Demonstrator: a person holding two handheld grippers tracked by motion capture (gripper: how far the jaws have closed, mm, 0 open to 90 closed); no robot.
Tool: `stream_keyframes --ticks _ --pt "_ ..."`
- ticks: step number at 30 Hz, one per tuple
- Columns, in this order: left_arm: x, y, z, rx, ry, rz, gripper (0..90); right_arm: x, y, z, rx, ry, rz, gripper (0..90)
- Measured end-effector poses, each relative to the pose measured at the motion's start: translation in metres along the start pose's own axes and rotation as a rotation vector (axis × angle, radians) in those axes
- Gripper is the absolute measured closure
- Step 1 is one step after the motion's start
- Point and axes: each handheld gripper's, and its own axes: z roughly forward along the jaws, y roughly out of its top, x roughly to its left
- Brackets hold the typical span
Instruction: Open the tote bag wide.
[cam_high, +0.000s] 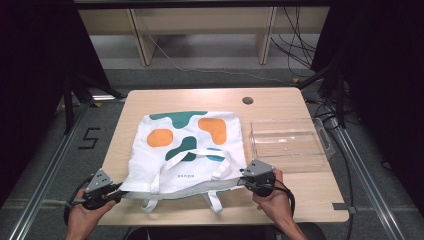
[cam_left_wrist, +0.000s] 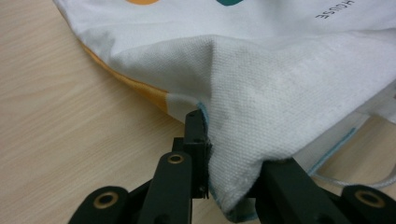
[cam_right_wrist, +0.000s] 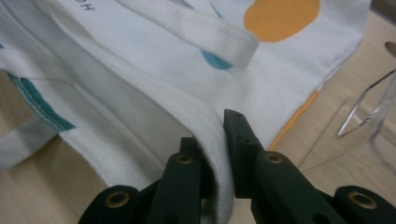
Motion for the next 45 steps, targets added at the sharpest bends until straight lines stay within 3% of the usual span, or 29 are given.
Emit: stream_keyframes --ticks 1,3,6,8,9,10,11,12,14,16,17,18,19,20,21,23,24,25,27,28,29,31,32,36,37,40,41,45 --pt "-0.003 0.001 0.0 -0.034 0.006 -0.031 79.0 -0.002 0.006 -0.005 -0.019 -0.004 0.002 84.2" --pt "-0.003 0.005 -0.006 -0.072 0.009 -0.033 79.0 -0.005 0.011 -0.009 -0.039 -0.006 -0.004 84.3" --pt "-0.002 0.009 -0.012 -0.092 0.003 -0.031 79.4 -0.007 0.018 -0.015 -0.055 -0.002 0.0 84.5" --pt "0.0 0.016 -0.019 -0.105 0.001 -0.038 79.8 -0.014 0.032 -0.024 -0.092 -0.003 -0.021 84.7" --pt "0.001 0.02 -0.022 -0.102 0.008 -0.032 79.8 -0.014 0.032 -0.024 -0.092 -0.003 -0.021 84.7" --pt "0.001 0.026 -0.027 -0.103 0.012 -0.014 80.6 -0.018 0.044 -0.031 -0.117 -0.005 -0.032 85.0" --pt "0.003 0.039 -0.036 -0.132 0.005 -0.015 80.7 -0.021 0.051 -0.034 -0.128 -0.011 -0.036 85.2" --pt "0.003 0.039 -0.036 -0.132 0.005 -0.015 80.8 -0.021 0.051 -0.034 -0.128 -0.011 -0.036 85.2" --pt "0.006 0.053 -0.047 -0.173 0.021 -0.002 80.9 -0.03 0.065 -0.042 -0.151 -0.01 -0.047 85.4" --pt "0.009 0.067 -0.056 -0.213 0.028 -0.015 81.0 -0.04 0.079 -0.05 -0.179 -0.011 -0.054 85.8" --pt "0.011 0.075 -0.062 -0.228 0.034 -0.006 81.0 -0.045 0.086 -0.055 -0.187 -0.01 -0.053 86.0" --pt "0.016 0.091 -0.073 -0.24 0.044 0.045 81.1 -0.054 0.1 -0.063 -0.21 -0.006 -0.046 86.1" --pt "0.016 0.091 -0.073 -0.24 0.044 0.045 81.1 -0.058 0.107 -0.068 -0.221 -0.002 -0.049 86.1" --pt "0.021 0.108 -0.086 -0.221 0.074 0.104 81.1 -0.061 0.113 -0.072 -0.233 0.001 -0.051 86.3" --pt "0.021 0.108 -0.086 -0.221 0.074 0.104 81.2 -0.061 0.113 -0.072 -0.233 0.001 -0.051 86.3" --pt "0.021 0.131 -0.102 -0.278 0.078 0.114 81.3 -0.068 0.133 -0.085 -0.253 0.015 -0.058 87.1" --pt "0.021 0.131 -0.102 -0.278 0.078 0.114 81.5 -0.068 0.133 -0.085 -0.253 0.015 -0.058 87.1" --pt "0.02 0.144 -0.115 -0.294 0.09 0.132 81.7 -0.075 0.144 -0.093 -0.259 0.016 -0.059 87.3" --pt "0.018 0.155 -0.126 -0.299 0.105 0.15 81.8 -0.08 0.154 -0.101 -0.258 0.032 -0.052 87.5" --pt "0.018 0.155 -0.126 -0.299 0.105 0.15 81.8 -0.08 0.154 -0.101 -0.258 0.032 -0.052 87.5" --pt "0.018 0.159 -0.131 -0.3 0.129 0.154 81.8 -0.083 0.162 -0.106 -0.252 0.065 -0.049 87.5" --pt "0.021 0.166 -0.136 -0.314 0.121 0.148 81.8 -0.087 0.169 -0.109 -0.252 0.073 -0.075 87.5" --pt "0.022 0.168 -0.138 -0.317 0.116 0.143 81.9 -0.087 0.171 -0.111 -0.261 0.068 -0.056 87.5" --pt "0.025 0.166 -0.132 -0.304 0.099 0.129 81.7 -0.088 0.173 -0.113 -0.268 0.077 -0.071 87.5" --pt "0.03 0.164 -0.123 -0.304 0.059 0.102 81.4 -0.089 0.171 -0.111 -0.254 0.079 -0.072 87.5" --pt "0.035 0.163 -0.114 -0.295 0.062 0.091 81.3 -0.09 0.17 -0.107 -0.251 0.066 -0.084 87.5" --pt "0.039 0.16 -0.104 -0.264 0.061 0.088 81.2 -0.088 0.168 -0.099 -0.225 0.052 -0.077 87.4" --pt "0.048 0.15 -0.087 -0.256 0.02 0.063 80.8 -0.091 0.159 -0.082 -0.2 0.059 -0.06 87.4"
